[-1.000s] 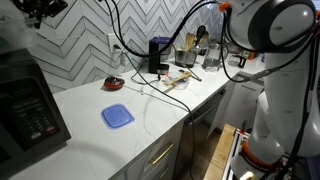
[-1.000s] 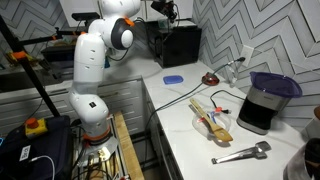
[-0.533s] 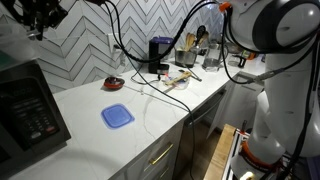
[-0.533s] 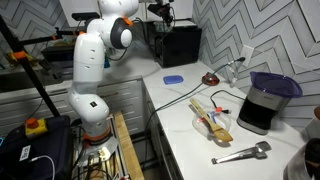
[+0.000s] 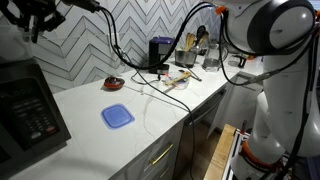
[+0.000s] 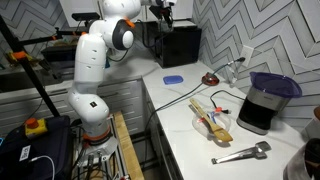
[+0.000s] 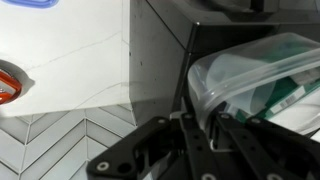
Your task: Put the clear container on top of the microwave
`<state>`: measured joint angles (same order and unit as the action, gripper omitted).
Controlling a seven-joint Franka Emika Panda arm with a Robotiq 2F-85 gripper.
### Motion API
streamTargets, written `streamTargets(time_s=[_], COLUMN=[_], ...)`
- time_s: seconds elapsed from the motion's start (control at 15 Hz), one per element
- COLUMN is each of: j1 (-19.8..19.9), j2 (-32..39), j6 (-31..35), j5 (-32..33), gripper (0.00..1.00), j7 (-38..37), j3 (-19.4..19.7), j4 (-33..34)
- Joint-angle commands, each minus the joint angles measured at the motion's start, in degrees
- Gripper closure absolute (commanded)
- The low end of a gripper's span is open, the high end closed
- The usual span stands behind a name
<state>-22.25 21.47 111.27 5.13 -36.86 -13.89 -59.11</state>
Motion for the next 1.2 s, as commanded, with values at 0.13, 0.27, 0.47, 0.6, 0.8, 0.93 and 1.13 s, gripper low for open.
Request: streamTargets(time_s=[0.13,0.27,0.47,0.6,0.8,0.93,1.13], j1=[-0.23,-0.33,-0.17,0.13,0.26,0.51,0.38], j2=[1.92,1.44,-0.62,-2.25,-5.89,-9.22,-7.38], j6=[0.97,0.5,1.3,3.19,7.17,12.43,14.4], j5=[-0.44,0.21,0.8,0.73,2.11,4.13,4.22], gripper=[0.56,0.41,0.18,0.03,0.0,0.0,0.0], j7=[-4.53,-4.95,-3.93,-2.7,-3.62,-4.53,-3.51], j3=[0.12,0.26,0.17,-0.08,0.65,1.61,1.72], j4=[1.19,0.95,-0.06,-0.78,-2.62,-5.52,-2.18])
